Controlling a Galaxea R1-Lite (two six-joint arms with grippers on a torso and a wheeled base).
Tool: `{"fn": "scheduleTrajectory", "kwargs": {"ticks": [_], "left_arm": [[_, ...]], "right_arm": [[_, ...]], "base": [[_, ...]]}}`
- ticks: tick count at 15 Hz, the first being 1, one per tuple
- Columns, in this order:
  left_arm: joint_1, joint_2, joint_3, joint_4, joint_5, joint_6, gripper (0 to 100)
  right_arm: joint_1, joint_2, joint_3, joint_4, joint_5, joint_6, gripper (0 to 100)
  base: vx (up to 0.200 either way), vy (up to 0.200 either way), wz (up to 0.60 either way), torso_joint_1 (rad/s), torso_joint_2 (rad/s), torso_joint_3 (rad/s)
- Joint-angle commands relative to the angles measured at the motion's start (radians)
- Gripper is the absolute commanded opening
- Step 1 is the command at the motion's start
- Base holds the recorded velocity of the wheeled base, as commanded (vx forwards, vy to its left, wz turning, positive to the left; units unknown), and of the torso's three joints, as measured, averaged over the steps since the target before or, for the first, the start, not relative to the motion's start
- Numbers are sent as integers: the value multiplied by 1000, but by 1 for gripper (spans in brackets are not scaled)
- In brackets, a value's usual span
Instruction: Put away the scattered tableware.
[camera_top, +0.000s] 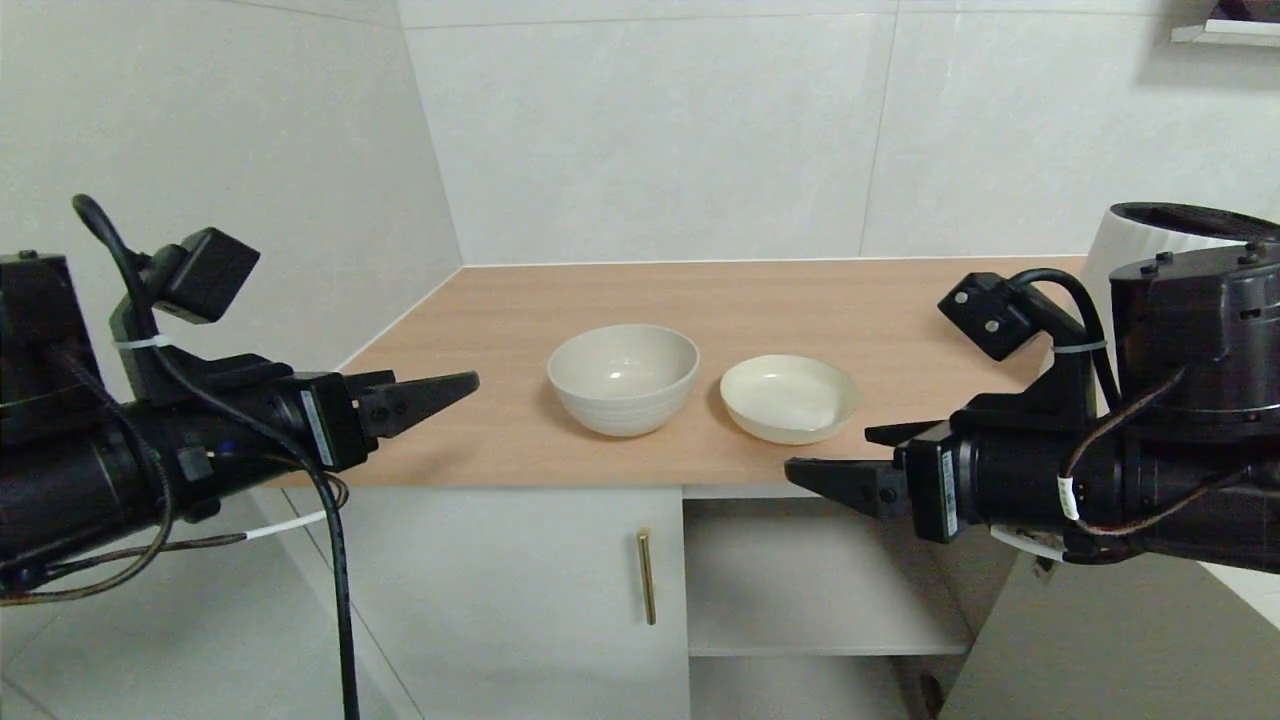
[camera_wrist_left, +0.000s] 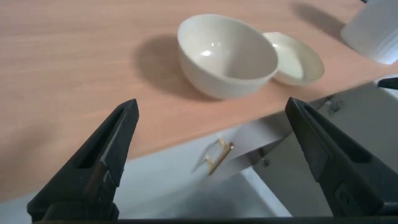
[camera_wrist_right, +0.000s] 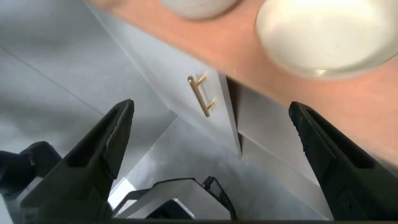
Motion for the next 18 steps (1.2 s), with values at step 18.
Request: {"fn": "scheduleTrajectory", "kwargs": {"ticks": [18], "left_arm": [[-90,363,-174,20,147,-499,100]], "right_arm": [[-153,239,-325,289,-254,169,100]], "base": [[0,0,0,41,-100,-55]]}}
